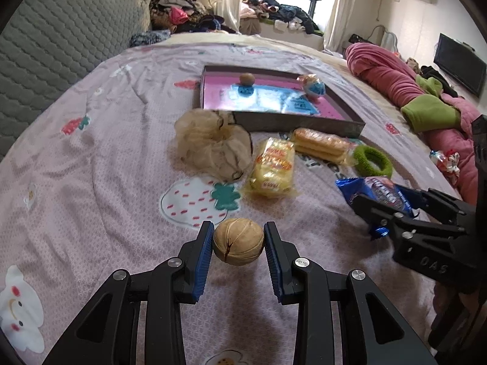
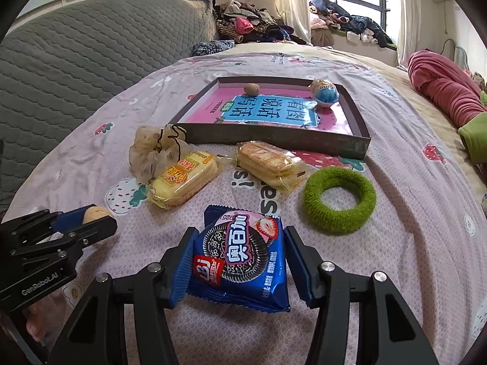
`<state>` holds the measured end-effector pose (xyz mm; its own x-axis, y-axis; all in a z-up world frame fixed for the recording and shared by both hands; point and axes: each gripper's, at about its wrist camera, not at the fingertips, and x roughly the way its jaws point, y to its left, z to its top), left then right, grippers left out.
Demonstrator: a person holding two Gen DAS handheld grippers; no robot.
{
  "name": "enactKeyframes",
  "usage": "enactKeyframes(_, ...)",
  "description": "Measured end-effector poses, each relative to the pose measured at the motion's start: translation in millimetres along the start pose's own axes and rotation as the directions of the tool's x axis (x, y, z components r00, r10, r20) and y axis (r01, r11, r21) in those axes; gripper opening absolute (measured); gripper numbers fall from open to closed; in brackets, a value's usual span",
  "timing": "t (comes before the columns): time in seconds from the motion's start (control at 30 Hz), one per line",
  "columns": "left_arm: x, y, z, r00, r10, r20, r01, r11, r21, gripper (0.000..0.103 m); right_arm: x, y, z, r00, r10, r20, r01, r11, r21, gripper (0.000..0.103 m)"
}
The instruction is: Organize objects
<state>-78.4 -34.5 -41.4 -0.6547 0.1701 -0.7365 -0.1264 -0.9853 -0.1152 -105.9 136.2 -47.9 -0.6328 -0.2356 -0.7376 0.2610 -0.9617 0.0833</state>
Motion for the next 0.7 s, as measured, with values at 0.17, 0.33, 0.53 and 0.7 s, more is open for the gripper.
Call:
enactKeyframes(0.17, -9, -2, 3, 1.0, 0.003, 0.024, -0.003, 1.0, -0.01, 0.035, -4, 1, 0, 1.0, -0.002, 0.002, 0.002, 1.0, -0.001, 0.056)
enactKeyframes(0.33, -13, -5, 5, 1.0, 0.001, 0.029, 0.0, 1.0, -0.02, 0.035, -12, 6, -1, 1.0, -0.003, 0.011, 0.003, 1.0, -0.005, 0.056)
enactKeyframes(0.53, -19, -9, 6, 0.999, 0.009, 0.041, -0.008, 1.0, -0.025, 0.035, -25, 8, 1, 0.999, -0.011, 0.04, 0.011, 1.0, -0.009, 0.056)
enactKeyframes(0.7, -24, -9, 9, 0.999, 0.022, 0.046, -0.02, 0.999, -0.043, 0.035, -33, 6, 2, 0.998, -0.014, 0.057, 0.014, 1.0, 0.006, 0.056)
